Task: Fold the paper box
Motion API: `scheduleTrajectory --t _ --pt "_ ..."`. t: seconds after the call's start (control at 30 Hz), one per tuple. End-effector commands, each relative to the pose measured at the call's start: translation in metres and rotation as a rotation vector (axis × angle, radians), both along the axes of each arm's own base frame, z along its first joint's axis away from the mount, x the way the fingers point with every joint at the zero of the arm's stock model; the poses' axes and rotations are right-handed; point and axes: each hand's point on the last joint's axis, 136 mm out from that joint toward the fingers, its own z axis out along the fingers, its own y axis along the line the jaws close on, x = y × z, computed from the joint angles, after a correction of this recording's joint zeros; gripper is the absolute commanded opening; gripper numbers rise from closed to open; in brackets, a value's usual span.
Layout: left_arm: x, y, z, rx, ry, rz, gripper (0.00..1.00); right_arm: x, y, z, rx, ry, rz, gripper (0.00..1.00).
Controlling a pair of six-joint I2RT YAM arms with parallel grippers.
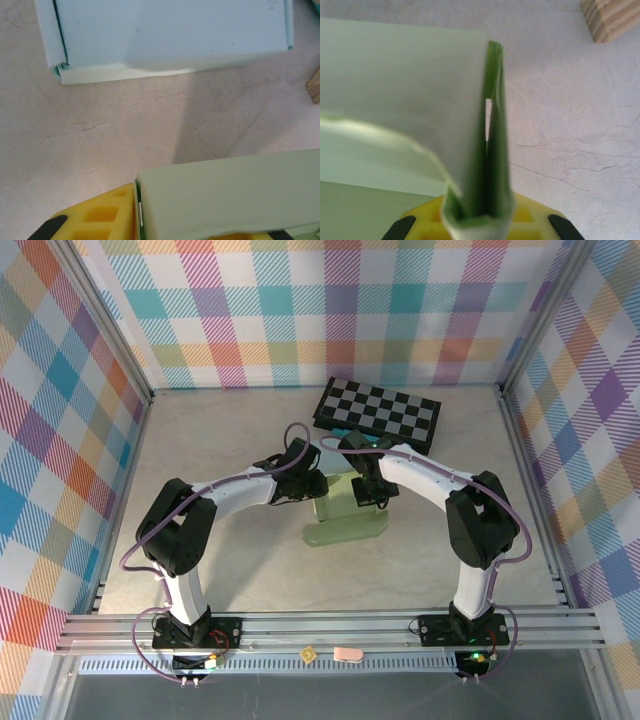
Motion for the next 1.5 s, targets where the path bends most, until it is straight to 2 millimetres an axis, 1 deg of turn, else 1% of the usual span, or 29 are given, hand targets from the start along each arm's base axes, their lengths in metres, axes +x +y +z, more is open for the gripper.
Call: scheduleTrajectory --t 0.0,0.03,0.1,0.2,0.33,0.53,0.57,0.7,0.73,0.8,0.93,1.0,1.17,1.43,1.47 --pt "0.003 -0.011 0.007 -0.028 -0.046 -0.045 0.26 -0.011 0.004 -0.001 0.006 0.036 0.03 0.0" --pt "0.001 -0.011 0.005 -0.016 -0.046 -0.047 0.28 -0.01 0.004 -0.001 0.006 0.036 0.031 0.0" --pt "-0.002 -0.009 0.001 -0.003 -0.041 -0.047 0.28 -0.009 0.005 0.0 0.009 0.033 0.028 0.0" --pt "-0.005 -0.006 -0.007 0.029 -0.031 -0.049 0.23 -0.009 0.004 0.001 0.009 0.03 0.028 0.0" --pt "-0.008 -0.006 -0.015 0.076 -0.023 -0.065 0.22 -0.009 0.005 0.001 0.01 0.031 0.027 0.0" --pt "-0.01 -0.003 -0.02 0.164 -0.037 -0.059 0.15 -0.009 0.006 0.001 0.013 0.032 0.029 0.0" --pt "-0.015 0.003 -0.025 0.202 -0.015 -0.056 0.14 -0.009 0.006 0.001 0.012 0.033 0.029 0.0" --pt "-0.019 0.008 -0.03 0.234 -0.012 -0.039 0.14 -0.008 0.006 0.001 0.009 0.032 0.029 0.0" --pt "-0.019 0.009 -0.031 0.238 -0.011 -0.038 0.13 -0.008 0.006 0.002 0.01 0.031 0.028 0.0" --pt "-0.021 0.009 -0.033 0.248 -0.011 -0.039 0.08 -0.008 0.006 0.002 0.01 0.031 0.027 0.0" --pt "-0.021 0.017 -0.032 0.346 -0.023 -0.027 0.0 -0.007 0.007 0.002 0.011 0.029 0.029 0.0" --pt "-0.02 0.019 -0.031 0.385 -0.032 -0.022 0.0 -0.007 0.008 0.002 0.015 0.031 0.029 0.0" --pt "-0.024 0.024 -0.039 0.455 -0.022 -0.002 0.0 -0.007 0.009 0.003 0.018 0.03 0.029 0.0" --pt "-0.026 0.021 -0.042 0.474 -0.006 -0.001 0.0 -0.007 0.01 0.004 0.022 0.026 0.026 0.0" --pt "-0.026 0.019 -0.043 0.464 -0.004 -0.006 0.03 -0.007 0.01 0.004 0.023 0.027 0.028 0.0"
